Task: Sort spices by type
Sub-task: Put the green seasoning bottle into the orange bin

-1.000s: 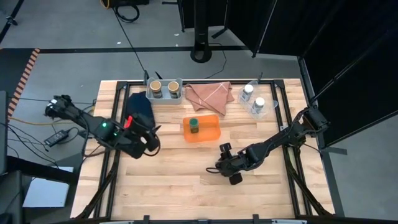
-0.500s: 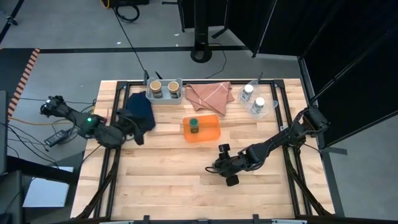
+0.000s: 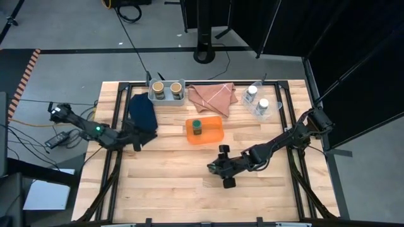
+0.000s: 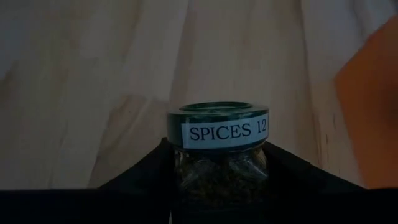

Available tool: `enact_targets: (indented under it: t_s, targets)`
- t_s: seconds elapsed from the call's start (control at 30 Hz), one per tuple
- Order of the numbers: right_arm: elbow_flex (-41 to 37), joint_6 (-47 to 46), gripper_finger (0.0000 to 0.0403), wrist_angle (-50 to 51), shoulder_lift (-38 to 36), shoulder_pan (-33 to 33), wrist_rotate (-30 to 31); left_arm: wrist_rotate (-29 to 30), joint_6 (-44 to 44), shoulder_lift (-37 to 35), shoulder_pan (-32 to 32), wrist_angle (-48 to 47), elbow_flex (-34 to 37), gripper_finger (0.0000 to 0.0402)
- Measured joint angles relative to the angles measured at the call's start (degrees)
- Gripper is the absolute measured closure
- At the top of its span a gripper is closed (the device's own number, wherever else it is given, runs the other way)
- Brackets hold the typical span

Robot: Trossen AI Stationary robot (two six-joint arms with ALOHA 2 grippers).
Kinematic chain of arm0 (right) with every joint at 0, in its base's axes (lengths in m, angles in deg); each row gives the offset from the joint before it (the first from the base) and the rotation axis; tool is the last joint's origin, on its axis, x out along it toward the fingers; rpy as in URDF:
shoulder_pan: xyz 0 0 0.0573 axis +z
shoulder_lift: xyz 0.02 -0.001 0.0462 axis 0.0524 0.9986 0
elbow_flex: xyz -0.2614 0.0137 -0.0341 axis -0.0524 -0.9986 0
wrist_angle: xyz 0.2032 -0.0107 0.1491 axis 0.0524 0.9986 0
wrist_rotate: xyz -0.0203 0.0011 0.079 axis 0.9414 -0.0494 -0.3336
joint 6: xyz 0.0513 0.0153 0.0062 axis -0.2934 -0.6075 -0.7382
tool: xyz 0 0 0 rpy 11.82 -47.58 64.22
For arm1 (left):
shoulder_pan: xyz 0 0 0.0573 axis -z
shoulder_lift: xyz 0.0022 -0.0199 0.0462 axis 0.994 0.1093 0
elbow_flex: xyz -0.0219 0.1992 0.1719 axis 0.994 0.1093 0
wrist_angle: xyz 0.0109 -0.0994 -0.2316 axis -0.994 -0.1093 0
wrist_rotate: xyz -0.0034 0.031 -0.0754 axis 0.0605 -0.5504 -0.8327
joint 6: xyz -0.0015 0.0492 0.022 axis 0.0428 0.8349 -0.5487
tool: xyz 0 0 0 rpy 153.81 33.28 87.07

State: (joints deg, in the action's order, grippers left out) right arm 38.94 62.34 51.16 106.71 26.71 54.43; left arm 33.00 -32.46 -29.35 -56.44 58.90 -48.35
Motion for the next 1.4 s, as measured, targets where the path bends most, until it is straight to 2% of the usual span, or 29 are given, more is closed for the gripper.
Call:
enact_targets:
  t_s: [0.13, 0.33, 0.5, 0.67, 0.9, 1.03, 1.13, 1.17, 1.27, 1.33, 1.4]
  targets:
    - [0.0, -3.5, 0.0199, -6.1, 0.0, 0.0, 2.4, -6.4, -2.6, -0.1, 0.0, 13.9, 8.0, 0.0179]
    - [0.0, -5.2, 0.0199, -18.8, -0.1, -0.3, 5.5, -11.2, -3.7, 0.7, 0.0, 14.0, 7.9, 0.0179]
    - [0.0, -4.9, 0.0199, -26.1, -0.1, -0.3, 11.6, -11.2, -4.7, 0.7, 0.0, 14.1, 7.9, 0.0179]
    - [0.0, -3.5, 0.0199, -31.9, -0.1, -1.2, 16.4, -11.0, -11.1, 0.7, 0.0, 16.9, 7.9, 0.0178]
    - [0.0, -3.2, 0.0198, -37.7, -0.1, -2.1, 21.1, -10.8, -11.1, 0.7, 0.0, 19.8, 7.9, 0.0178]
    - [0.0, -3.1, 0.0198, -39.6, -0.1, -2.5, 21.9, -10.4, -3.9, 0.8, 0.0, 17.9, 7.8, 0.0178]
    - [0.0, -3.1, 0.0198, -41.9, -0.1, -2.5, 22.0, -10.5, 9.7, 0.8, 0.0, 22.4, 7.9, 0.0178]
    - [0.0, -3.1, 0.0198, -42.6, -0.1, -2.5, 21.9, -12.8, 16.2, 0.8, -0.1, 26.3, 7.9, 0.0178]
    - [0.0, -3.4, 0.0198, -43.8, -0.1, -2.3, 22.0, -25.8, 32.8, 0.5, -0.3, 41.0, 7.8, 0.0178]
    - [0.0, -3.5, 0.0198, -43.8, -0.1, -2.1, 21.9, -34.7, 36.6, -0.4, -0.8, 45.5, 7.7, 0.0178]
    - [0.0, -3.5, 0.0198, -43.8, -0.1, -2.1, 21.9, -41.8, 35.2, -1.6, -1.4, 44.4, 8.0, 0.0178]
